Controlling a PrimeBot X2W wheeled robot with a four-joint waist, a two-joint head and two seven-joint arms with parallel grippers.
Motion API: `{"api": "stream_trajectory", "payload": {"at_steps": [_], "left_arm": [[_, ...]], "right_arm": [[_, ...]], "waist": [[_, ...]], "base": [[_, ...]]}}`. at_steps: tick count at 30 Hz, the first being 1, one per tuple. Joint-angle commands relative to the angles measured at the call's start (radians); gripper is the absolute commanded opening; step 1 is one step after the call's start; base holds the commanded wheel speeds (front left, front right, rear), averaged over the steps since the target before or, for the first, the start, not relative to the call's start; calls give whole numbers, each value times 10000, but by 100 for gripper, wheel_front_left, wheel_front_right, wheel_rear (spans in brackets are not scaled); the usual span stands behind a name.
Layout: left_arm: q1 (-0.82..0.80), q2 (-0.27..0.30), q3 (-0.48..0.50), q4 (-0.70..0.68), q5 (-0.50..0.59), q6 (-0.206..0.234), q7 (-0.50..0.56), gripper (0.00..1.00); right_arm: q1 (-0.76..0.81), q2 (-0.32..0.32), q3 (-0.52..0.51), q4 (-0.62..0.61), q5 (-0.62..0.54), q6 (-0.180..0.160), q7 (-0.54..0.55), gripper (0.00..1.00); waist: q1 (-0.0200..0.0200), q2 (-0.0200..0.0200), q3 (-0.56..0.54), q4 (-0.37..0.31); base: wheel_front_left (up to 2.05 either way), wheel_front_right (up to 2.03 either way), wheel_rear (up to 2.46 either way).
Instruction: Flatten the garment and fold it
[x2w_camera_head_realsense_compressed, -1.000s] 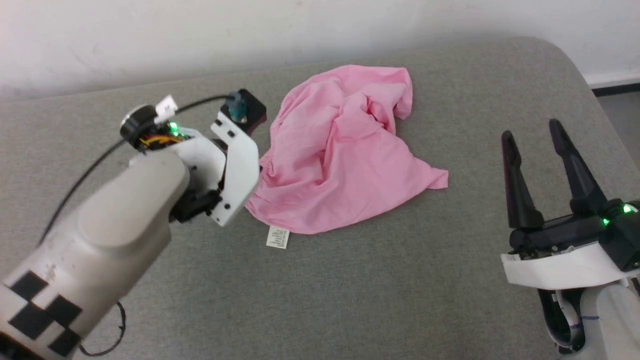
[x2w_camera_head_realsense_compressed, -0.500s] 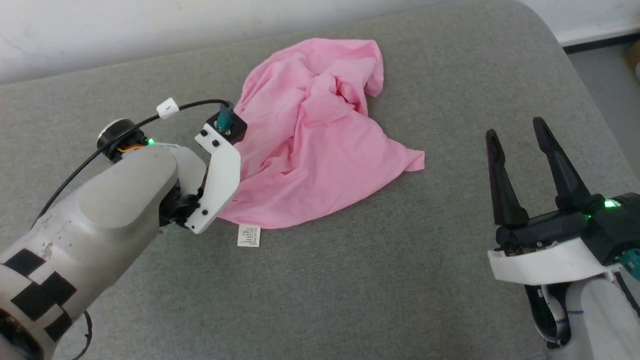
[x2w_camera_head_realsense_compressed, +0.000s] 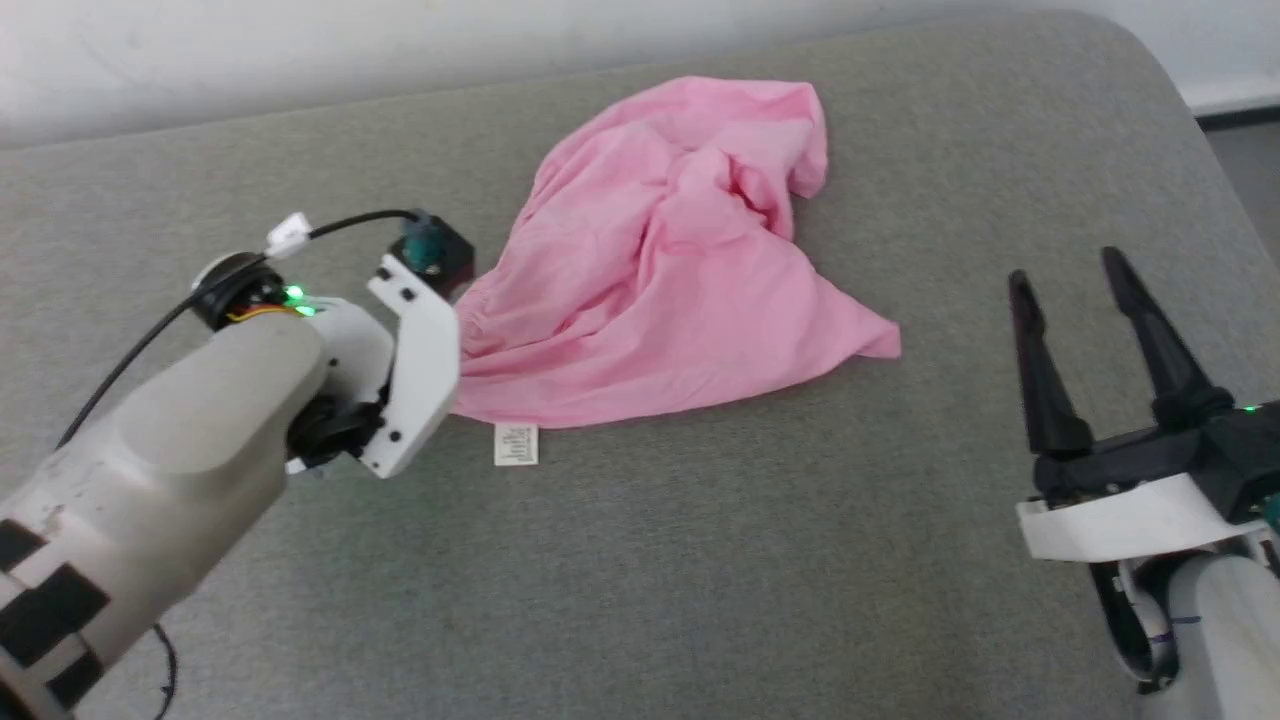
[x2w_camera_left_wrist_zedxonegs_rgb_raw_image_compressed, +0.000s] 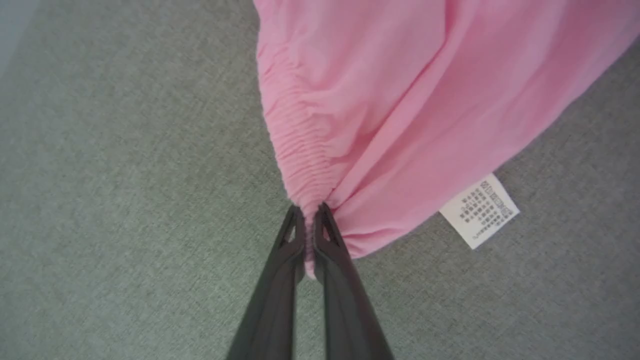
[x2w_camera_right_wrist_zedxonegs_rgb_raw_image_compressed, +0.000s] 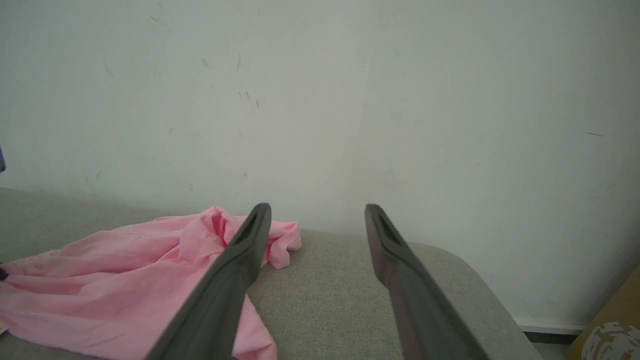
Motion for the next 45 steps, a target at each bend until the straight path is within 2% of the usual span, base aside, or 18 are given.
{"api": "stream_trajectory", "payload": {"at_steps": [1,2,6,10,13,17,20,24,28,34,39,44,45], "left_arm": [[248,357,49,108,-229,4,-565,0],[248,357,49,108,-229,4,-565,0],[432,697,344,242,-475,6,-1379,0],[711,944,494,252,-608,128,-1783,0],[962,1048,537,181,-714,246,-1943,0],[1176,1045,551,86,-774,346,-2129,0],[1203,963,562,47,-788,396,-2210,0],[1049,839,586,-7,-738,418,-2282,0],[863,649,584,29,-638,425,-2377,0],[607,417,583,112,-534,413,-2478,0],[372,245,607,173,-483,383,-2570,0],[264,222,603,285,-448,346,-2666,0],[265,224,602,315,-452,340,-2688,0]], "right_arm": [[-55,-301,-147,16,-76,-9,-47,100],[-55,-301,-147,16,-76,-9,-47,100],[-484,-1041,-144,226,-154,-9,-14,100],[-1297,-2136,689,745,244,-9,1151,100],[-2125,-2978,1856,1167,1053,-9,2666,100],[-3448,-4017,4140,1784,2775,-9,5490,100],[-4511,-4371,5708,2257,4308,-9,7484,100],[-5722,-4220,6822,3400,5741,-9,9267,100],[-6381,-3644,7172,4651,6748,-9,9886,100],[-6587,-2985,7659,5886,7439,-9,9644,100],[-6307,-2478,8011,6886,7779,-9,9013,100],[-6009,-2151,8782,7373,8036,-9,8788,100],[-6031,-2152,8919,7390,8085,-9,8728,46]], "waist": [[-1,-1,-555,627],[-1,-1,-555,627],[-1,-1,-839,941],[-1,-1,-1022,1162],[-1,-1,-1079,1233],[-1,-1,-1054,1316],[-1,-1,-970,1361],[-1,-1,-758,1473],[-1,-1,-542,1646],[-1,-1,-190,1862],[-1,-1,102,1984],[-1,-1,303,1989],[-1,-1,317,1972]], "base": [[0,0,0],[0,0,0],[0,0,0],[0,0,0],[0,0,0],[0,0,0],[0,0,0],[0,0,0],[0,0,0],[0,0,0],[0,0,0],[0,0,0],[0,0,0]]}}
